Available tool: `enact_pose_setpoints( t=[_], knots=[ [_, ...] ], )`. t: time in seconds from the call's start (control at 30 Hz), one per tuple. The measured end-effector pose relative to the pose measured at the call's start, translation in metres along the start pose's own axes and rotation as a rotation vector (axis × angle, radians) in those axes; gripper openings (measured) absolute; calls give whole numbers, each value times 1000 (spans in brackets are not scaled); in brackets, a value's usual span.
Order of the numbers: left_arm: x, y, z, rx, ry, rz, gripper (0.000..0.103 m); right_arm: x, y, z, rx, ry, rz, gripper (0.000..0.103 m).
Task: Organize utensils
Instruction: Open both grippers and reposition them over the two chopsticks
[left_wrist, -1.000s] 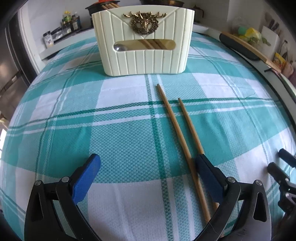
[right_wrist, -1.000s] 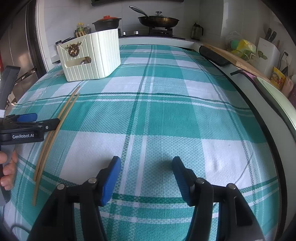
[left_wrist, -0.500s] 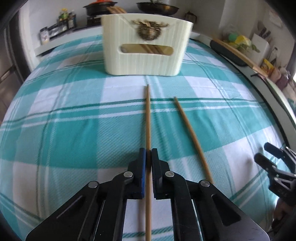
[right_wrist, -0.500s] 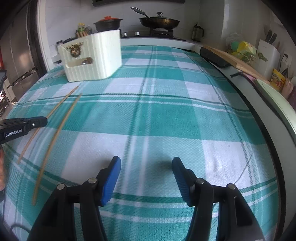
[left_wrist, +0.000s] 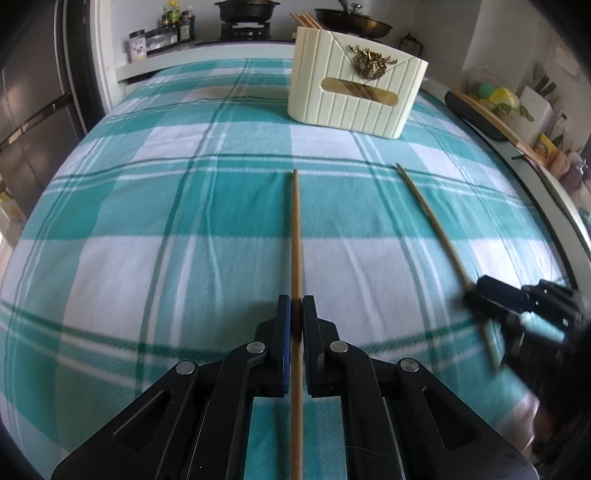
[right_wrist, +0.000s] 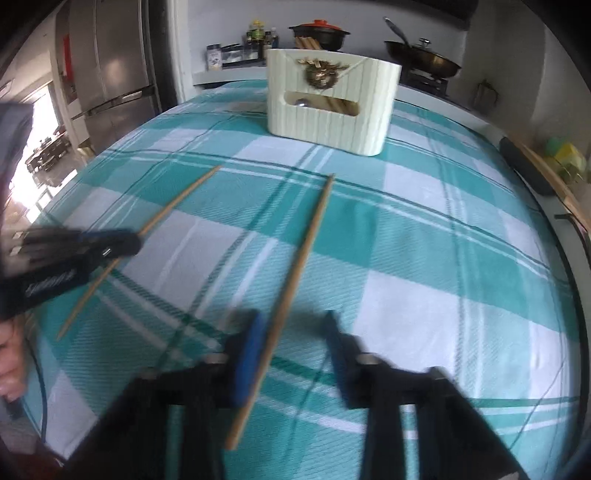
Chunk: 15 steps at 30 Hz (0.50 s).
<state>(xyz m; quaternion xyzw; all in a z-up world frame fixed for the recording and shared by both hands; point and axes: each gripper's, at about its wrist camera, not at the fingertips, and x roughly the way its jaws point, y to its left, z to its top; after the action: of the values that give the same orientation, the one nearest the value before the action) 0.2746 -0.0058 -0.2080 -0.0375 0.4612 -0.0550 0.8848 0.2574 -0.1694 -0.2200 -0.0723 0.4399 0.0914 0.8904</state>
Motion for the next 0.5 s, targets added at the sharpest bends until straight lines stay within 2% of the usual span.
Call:
enact_pose_setpoints(
  t=[0.1, 0.17, 0.2, 0.23, 0.3, 0.37, 0.4, 0.43, 0.5],
  knots=[
    [-4, 3, -5, -7, -3, 0, 7, -6, -18, -8, 29, 4, -54, 7],
    [-7, 5, -7, -6, 2, -12, 18, -11, -29, -16, 50, 7, -91, 7],
    [-8, 5, -8, 3, 5, -21, 35, -15, -33, -21, 55, 8, -110, 7],
    [-10, 4, -9, 15, 5, -24, 57, -18, -39, -25, 59, 12, -127, 7],
    [-13, 3, -11, 41, 2, -10, 76, -23, -44, -31, 66, 13, -129, 9],
    [-12, 1, -12, 64, 2, 2, 77, -27, -48, -35, 77, 7, -104, 25],
    [-9, 1, -12, 69, 12, 7, 77, -29, -49, -37, 83, -3, -93, 47],
    [-6, 2, -12, 69, 18, 11, 79, -29, -51, -38, 86, -12, -87, 58],
    [-4, 1, -11, 77, 12, 30, 84, -25, -50, -38, 83, -3, -84, 58]
  ],
)
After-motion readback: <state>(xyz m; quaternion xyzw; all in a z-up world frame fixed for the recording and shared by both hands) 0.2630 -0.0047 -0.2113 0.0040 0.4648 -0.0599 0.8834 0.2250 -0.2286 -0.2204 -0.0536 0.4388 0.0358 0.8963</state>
